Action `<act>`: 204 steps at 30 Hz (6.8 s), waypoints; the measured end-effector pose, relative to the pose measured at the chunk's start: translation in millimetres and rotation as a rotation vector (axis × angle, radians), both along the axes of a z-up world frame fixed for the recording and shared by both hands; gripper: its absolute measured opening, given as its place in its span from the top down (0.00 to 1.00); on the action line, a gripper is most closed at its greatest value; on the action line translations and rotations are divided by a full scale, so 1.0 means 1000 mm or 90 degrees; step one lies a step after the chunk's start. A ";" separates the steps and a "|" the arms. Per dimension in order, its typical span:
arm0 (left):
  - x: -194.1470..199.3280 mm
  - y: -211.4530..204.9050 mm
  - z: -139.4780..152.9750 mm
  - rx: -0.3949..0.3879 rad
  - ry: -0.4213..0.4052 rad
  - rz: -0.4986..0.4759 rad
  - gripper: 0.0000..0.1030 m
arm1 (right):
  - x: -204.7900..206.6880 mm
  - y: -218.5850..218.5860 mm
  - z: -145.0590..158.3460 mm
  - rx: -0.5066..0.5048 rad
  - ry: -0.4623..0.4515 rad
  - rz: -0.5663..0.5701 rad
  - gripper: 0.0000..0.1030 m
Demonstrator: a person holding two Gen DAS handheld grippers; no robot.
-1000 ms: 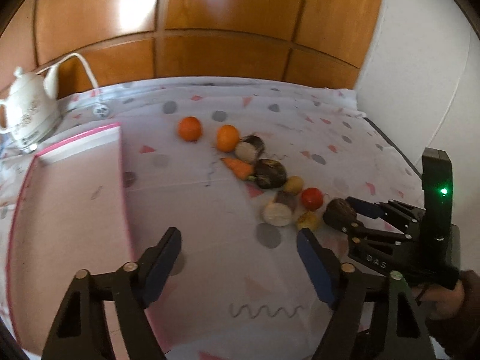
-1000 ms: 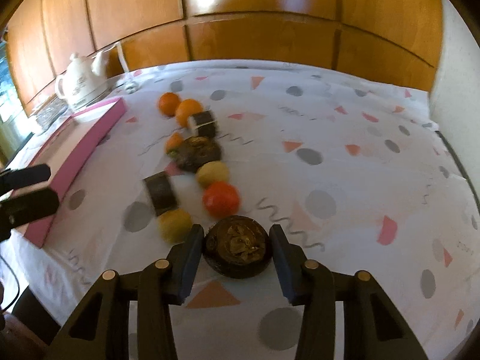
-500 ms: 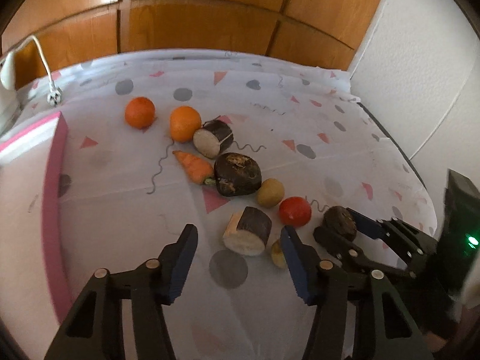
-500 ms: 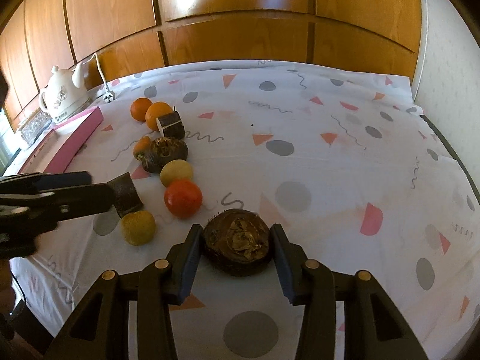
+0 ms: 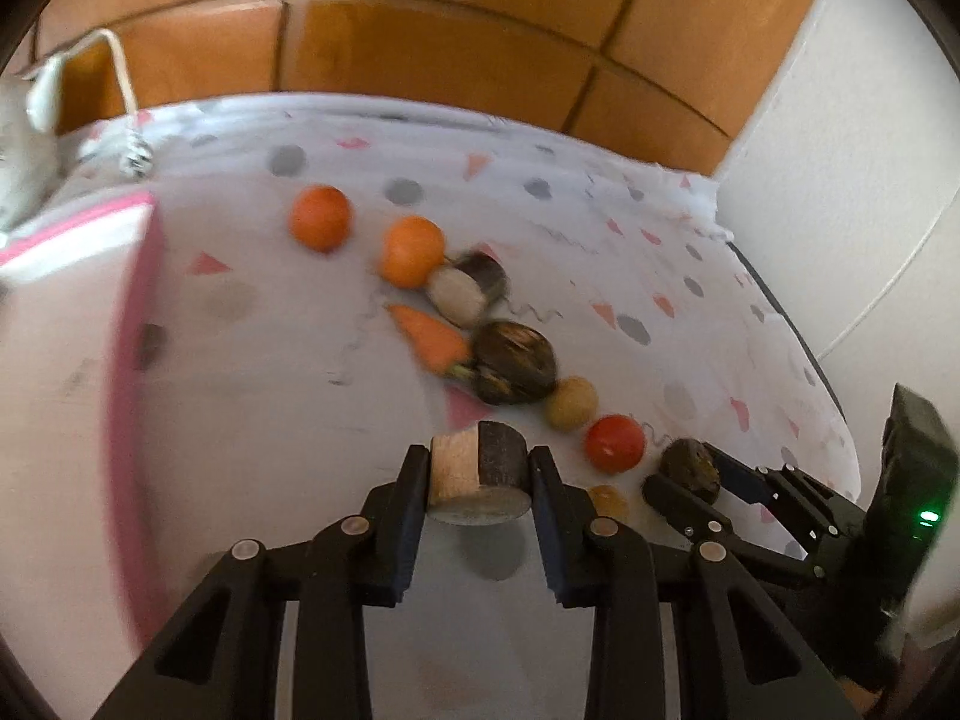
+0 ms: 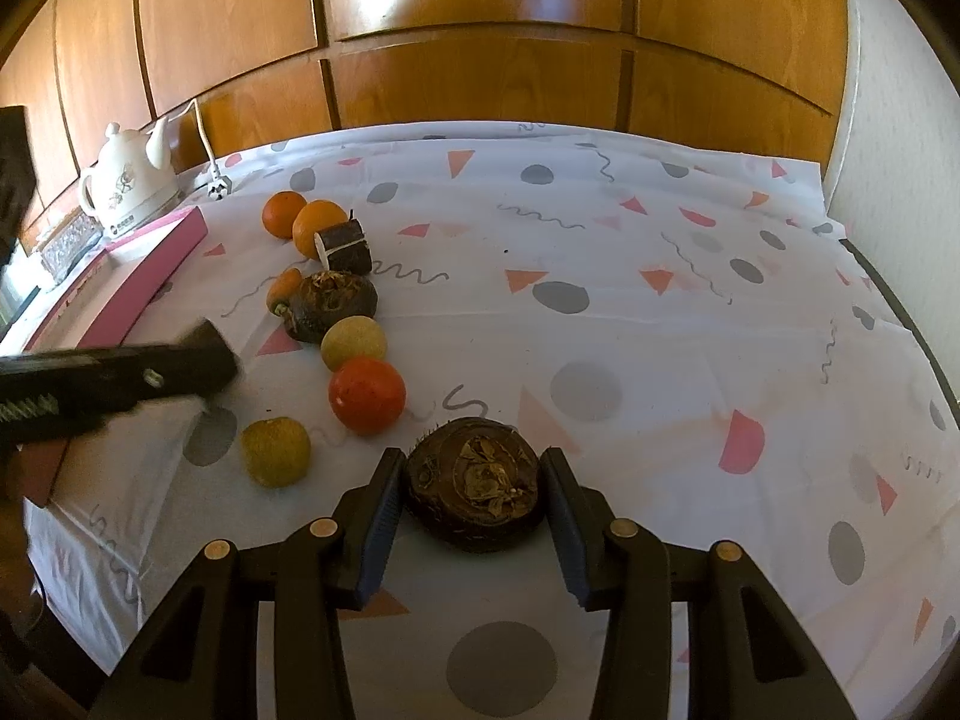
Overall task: Organize fruits
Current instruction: 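Carry both items into the pink tray and open both tools, then grasp the small yellow potato with the left tool, then grasp the red tomato with the right tool while the left tool holds the potato, then lower the potato into the pink tray and open the left tool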
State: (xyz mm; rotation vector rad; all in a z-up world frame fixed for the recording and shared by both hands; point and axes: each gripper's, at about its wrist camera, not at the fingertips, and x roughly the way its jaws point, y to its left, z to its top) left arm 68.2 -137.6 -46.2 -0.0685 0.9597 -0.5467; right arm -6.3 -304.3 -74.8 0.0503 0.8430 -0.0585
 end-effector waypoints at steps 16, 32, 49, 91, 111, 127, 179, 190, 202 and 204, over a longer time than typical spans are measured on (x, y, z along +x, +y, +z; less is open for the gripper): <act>0.025 0.175 0.007 0.127 -0.030 0.333 0.67 | 0.003 0.016 0.014 -0.056 0.010 0.021 0.56; -0.020 0.208 0.030 0.092 -0.085 0.391 0.34 | 0.033 0.131 0.049 0.001 -0.016 0.216 0.56; -0.039 0.233 0.019 0.084 -0.069 0.419 0.34 | 0.088 0.257 0.041 0.032 0.011 0.321 0.56; -0.053 0.157 0.032 0.108 -0.114 0.265 0.34 | 0.041 0.108 0.063 0.046 -0.052 0.076 0.39; -0.046 0.021 0.018 0.049 -0.088 -0.056 0.53 | 0.020 -0.029 0.038 0.083 0.002 -0.136 0.56; -0.038 -0.071 -0.023 0.090 -0.068 -0.165 0.76 | 0.021 -0.040 0.028 0.133 0.012 -0.131 0.56; -0.029 0.046 0.007 0.057 -0.082 0.068 0.75 | 0.028 0.019 -0.005 0.087 -0.012 0.051 0.71; 0.029 0.145 0.032 0.038 -0.053 0.221 0.75 | 0.028 0.023 -0.005 0.074 -0.013 0.048 0.71; 0.055 0.194 0.037 0.068 -0.052 0.348 0.43 | 0.029 0.024 -0.005 0.067 -0.012 0.045 0.71; 0.041 0.195 0.037 0.067 -0.062 0.354 0.43 | 0.028 0.025 -0.005 0.063 -0.012 0.045 0.71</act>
